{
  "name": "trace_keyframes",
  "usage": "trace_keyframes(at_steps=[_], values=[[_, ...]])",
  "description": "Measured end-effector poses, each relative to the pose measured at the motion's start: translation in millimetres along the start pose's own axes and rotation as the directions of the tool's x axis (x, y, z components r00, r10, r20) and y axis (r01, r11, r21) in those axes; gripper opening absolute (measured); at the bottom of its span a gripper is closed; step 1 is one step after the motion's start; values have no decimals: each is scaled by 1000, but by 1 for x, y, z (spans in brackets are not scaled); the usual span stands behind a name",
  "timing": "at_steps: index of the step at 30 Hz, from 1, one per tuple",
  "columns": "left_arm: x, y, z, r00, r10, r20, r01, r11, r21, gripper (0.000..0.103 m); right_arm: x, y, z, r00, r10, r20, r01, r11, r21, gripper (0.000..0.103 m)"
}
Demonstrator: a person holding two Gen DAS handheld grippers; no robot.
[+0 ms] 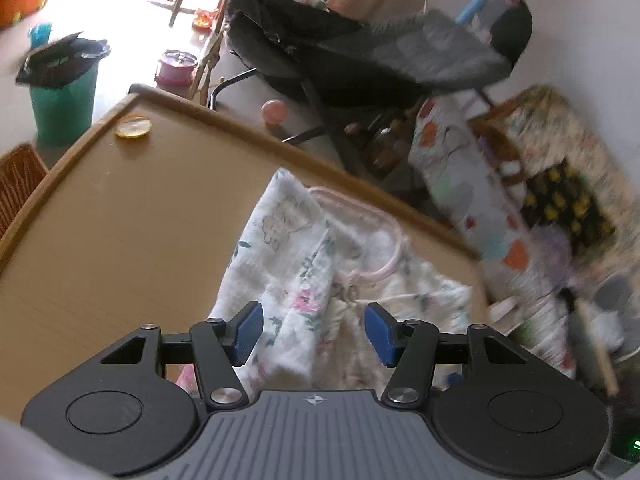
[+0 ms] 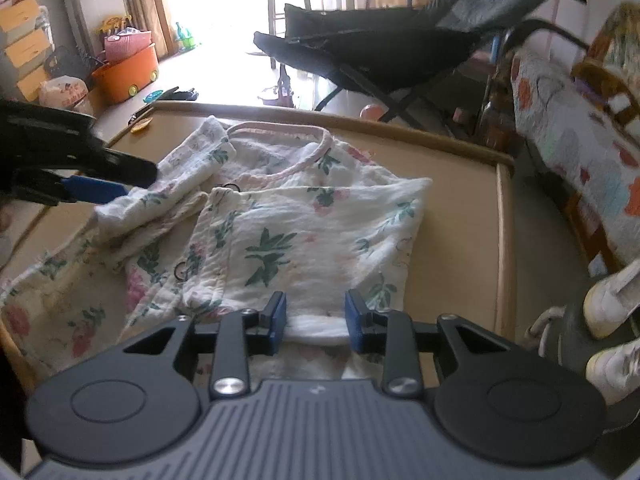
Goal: Fold clothes
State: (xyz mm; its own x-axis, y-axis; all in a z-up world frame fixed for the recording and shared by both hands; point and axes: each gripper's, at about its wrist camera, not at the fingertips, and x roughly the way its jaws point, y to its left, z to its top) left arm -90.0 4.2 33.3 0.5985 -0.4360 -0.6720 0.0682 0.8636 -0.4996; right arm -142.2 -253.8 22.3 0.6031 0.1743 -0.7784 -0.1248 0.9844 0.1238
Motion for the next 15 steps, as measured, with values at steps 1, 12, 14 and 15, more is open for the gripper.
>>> trace_keyframes(at_steps=[1,12,14,15], values=[[-10,5,-2,1000,-21,3,21,999,-32,58,-3,-2,1,1000,9,-3,-9,1000,20,32],[-83,75,-87,988,-156,22,157,970,-188,59,-33,-16,-3,997,-74,-2,74,994,86,32],[-89,80,-92,977,-209,44,214,951,-223,64,-32,-20,-3,996,-91,-7,91,990,110,32],[-92,79,-94,975,-217,54,223,953,-207,64,-31,-23,-2,995,-95,-8,95,987,130,32]])
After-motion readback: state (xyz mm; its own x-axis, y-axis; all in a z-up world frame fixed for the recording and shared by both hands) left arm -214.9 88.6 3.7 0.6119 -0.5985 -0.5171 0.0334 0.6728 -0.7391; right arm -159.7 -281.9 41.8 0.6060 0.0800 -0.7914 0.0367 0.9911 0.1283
